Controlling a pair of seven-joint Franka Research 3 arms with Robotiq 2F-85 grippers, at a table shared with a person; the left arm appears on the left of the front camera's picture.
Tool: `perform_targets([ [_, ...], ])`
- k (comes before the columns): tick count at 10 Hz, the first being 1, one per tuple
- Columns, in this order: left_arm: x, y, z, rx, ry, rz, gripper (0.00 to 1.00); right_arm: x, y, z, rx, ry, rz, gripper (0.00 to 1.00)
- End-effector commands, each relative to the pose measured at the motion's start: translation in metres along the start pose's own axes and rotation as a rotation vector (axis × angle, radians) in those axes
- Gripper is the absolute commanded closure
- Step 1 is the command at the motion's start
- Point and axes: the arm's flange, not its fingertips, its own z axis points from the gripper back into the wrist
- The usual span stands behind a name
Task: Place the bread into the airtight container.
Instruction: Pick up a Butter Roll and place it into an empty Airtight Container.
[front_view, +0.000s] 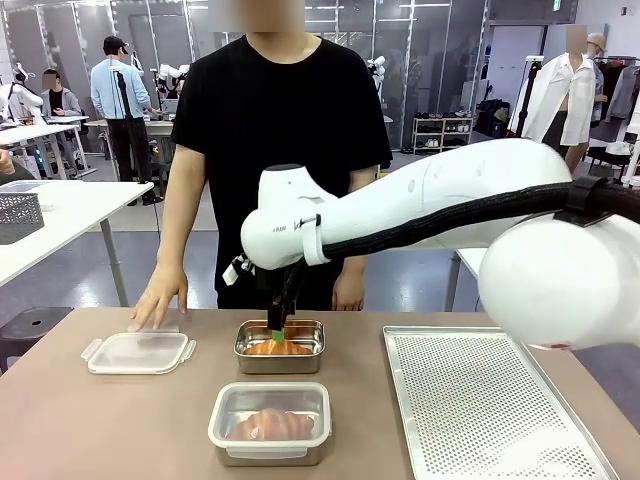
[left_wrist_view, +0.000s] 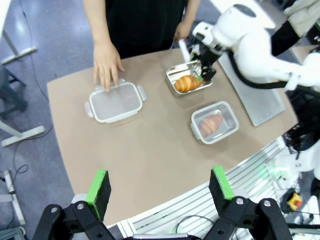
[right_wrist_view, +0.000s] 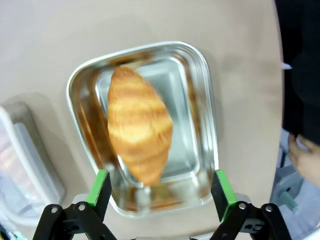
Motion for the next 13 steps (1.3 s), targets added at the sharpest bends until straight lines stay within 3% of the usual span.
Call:
perform_targets([
  [1,0.001,0.000,0.002,-0.001,0.001,-0.011,0.00,-0.081,0.004,0.088,0.072,-0.099,-0.107,0.00],
  [4,0.001,0.000,0.002,-0.001,0.001,-0.011,0.00,-0.190,0.006,0.182,0.014,-0.236,-0.227,0.00],
  [8,0.001,0.000,0.002,-0.001,0.001,-0.011,0.00,-0.317,0.070,0.269,-0.060,-0.445,-0.479,0.00],
  [10,0.001,0.000,0.002,-0.001,0.001,-0.011,0.00,-0.365,0.110,0.303,-0.130,-0.473,-0.652,0.00],
  [11,0.001,0.000,0.002,-0.001,0.001,-0.011,0.00,-0.385,0.132,0.322,-0.151,-0.502,-0.656,0.00],
  [13,0.001,0.000,0.002,-0.001,0.001,-0.011,0.00,-0.397,0.163,0.353,-0.241,-0.420,-0.718,0.00],
])
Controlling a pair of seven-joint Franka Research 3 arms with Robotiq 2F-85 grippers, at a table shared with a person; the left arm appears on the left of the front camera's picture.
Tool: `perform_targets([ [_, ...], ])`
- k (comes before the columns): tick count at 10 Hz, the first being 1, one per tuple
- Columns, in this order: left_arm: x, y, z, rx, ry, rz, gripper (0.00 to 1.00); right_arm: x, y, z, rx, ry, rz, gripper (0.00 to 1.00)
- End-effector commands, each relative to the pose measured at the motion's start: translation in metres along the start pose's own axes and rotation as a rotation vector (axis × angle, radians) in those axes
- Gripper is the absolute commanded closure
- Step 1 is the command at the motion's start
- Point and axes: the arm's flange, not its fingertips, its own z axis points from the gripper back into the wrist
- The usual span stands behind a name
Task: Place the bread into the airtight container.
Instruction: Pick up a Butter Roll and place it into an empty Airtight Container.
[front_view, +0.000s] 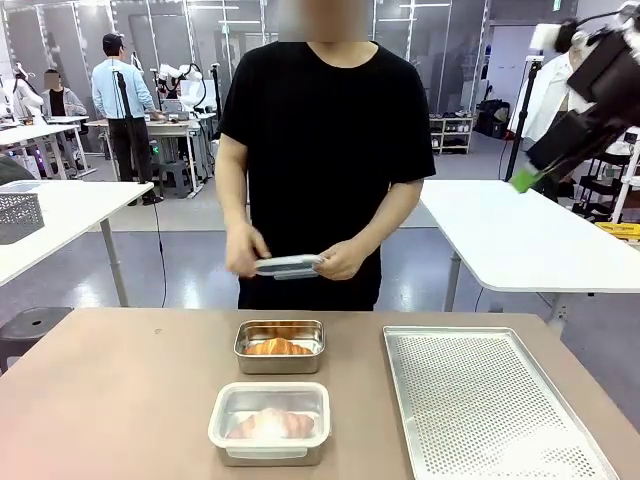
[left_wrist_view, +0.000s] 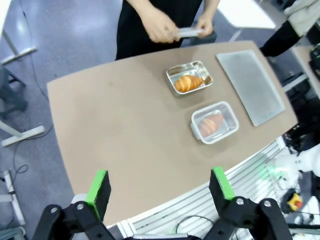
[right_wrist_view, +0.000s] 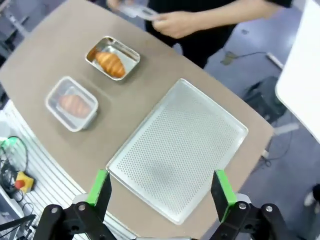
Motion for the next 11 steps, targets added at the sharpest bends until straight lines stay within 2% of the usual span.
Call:
perform_targets([
  [1,0.001,0.000,0.001,-0.001,0.002,-0.011,0.00,0.005,0.030,0.012,-0.102,0.079,-0.032,0.00],
  [4,0.001,0.000,0.001,-0.001,0.002,-0.011,0.00,0.016,0.047,0.015,-0.091,0.140,-0.074,0.00],
  [5,0.001,0.000,0.001,-0.001,0.002,-0.011,0.00,0.002,0.039,0.026,-0.121,0.059,-0.019,0.00],
  [11,0.001,0.000,0.001,-0.001,0.002,-0.011,0.00,0.002,0.039,0.026,-0.121,0.059,-0.019,0.00],
])
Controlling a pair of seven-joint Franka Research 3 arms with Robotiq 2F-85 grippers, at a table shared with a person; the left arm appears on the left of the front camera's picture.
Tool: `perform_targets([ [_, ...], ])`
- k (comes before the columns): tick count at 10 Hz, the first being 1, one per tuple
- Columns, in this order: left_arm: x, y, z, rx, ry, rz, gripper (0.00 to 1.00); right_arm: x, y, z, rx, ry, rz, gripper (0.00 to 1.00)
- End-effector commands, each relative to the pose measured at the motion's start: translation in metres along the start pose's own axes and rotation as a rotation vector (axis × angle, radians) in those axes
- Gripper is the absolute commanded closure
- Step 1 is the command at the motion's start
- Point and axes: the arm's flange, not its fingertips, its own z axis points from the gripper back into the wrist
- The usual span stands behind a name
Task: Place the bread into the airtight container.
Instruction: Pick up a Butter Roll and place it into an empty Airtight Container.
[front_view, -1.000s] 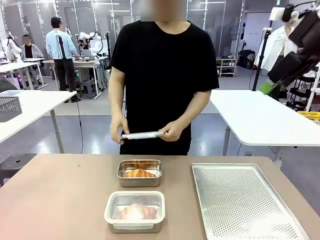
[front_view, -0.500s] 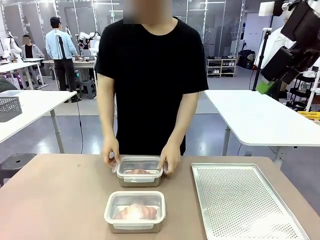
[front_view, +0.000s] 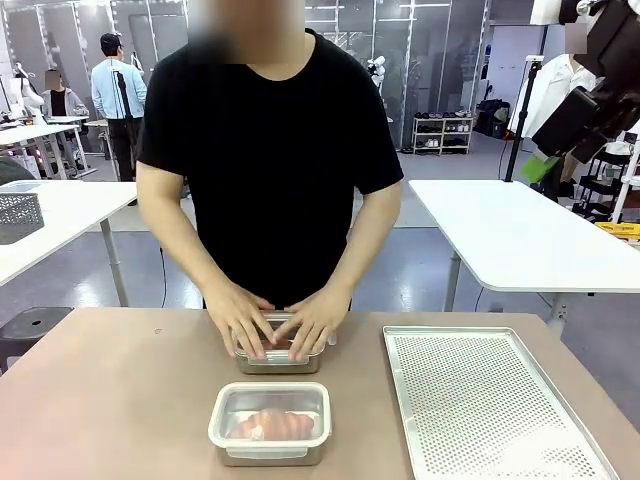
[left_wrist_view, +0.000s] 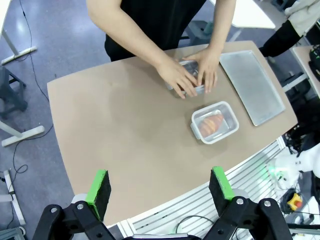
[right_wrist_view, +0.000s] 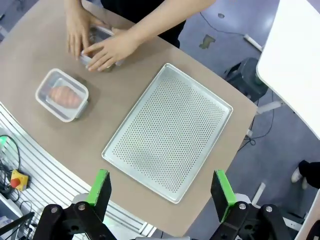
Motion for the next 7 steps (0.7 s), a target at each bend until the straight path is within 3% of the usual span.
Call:
perform_targets([
  [1,0.0010,-0.0001,0.0014,-0.001,0.002,-0.011,0.00,-0.0030,-0.0005,-0.0015,-0.011,-0.010,0.004,0.00],
  [7,0.0010,-0.0001,0.0014,-0.001,0.002,-0.011,0.00,-0.0030,-0.0005,-0.0015,-0.011,-0.010,0.004,0.00],
])
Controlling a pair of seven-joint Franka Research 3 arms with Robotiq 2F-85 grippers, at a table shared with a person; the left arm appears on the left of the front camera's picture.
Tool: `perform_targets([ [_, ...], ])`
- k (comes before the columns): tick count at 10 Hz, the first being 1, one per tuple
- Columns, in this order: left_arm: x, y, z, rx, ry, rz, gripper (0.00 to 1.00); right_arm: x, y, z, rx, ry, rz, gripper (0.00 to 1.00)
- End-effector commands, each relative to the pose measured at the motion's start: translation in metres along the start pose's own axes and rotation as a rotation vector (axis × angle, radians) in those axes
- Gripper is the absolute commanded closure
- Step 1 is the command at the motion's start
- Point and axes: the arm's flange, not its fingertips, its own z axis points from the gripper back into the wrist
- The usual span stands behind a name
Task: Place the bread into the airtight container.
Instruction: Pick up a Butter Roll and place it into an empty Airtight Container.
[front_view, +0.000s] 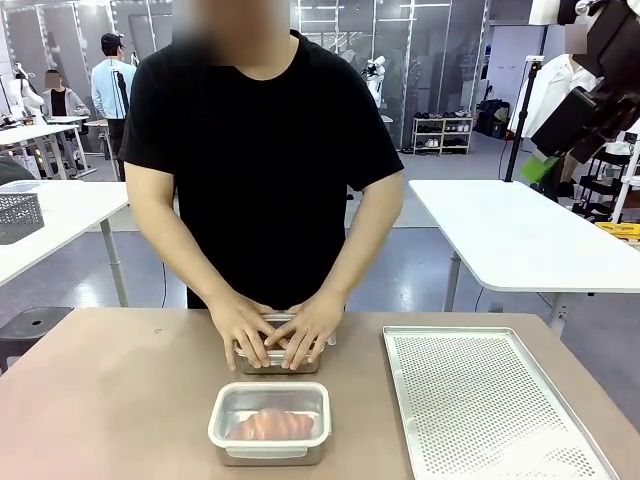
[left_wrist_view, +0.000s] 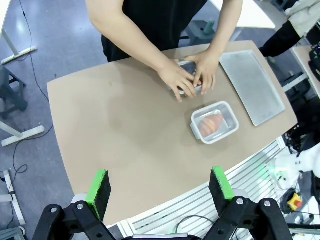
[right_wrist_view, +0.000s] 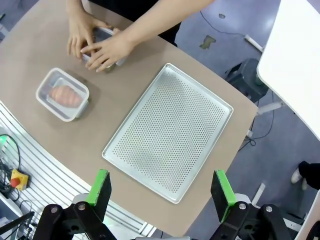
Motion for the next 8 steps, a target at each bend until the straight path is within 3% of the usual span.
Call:
perform_targets([
  [1,0.0010,-0.0001,0.0014,-0.001,0.002,-0.011,0.00,-0.0031,-0.0009,-0.0014,-0.013,-0.010,0.001,0.00],
  [8,0.0010,-0.0001,0.0014,-0.001,0.002,-0.011,0.00,-0.0031,-0.0009,-0.0014,-0.013,-0.010,0.001,0.00],
])
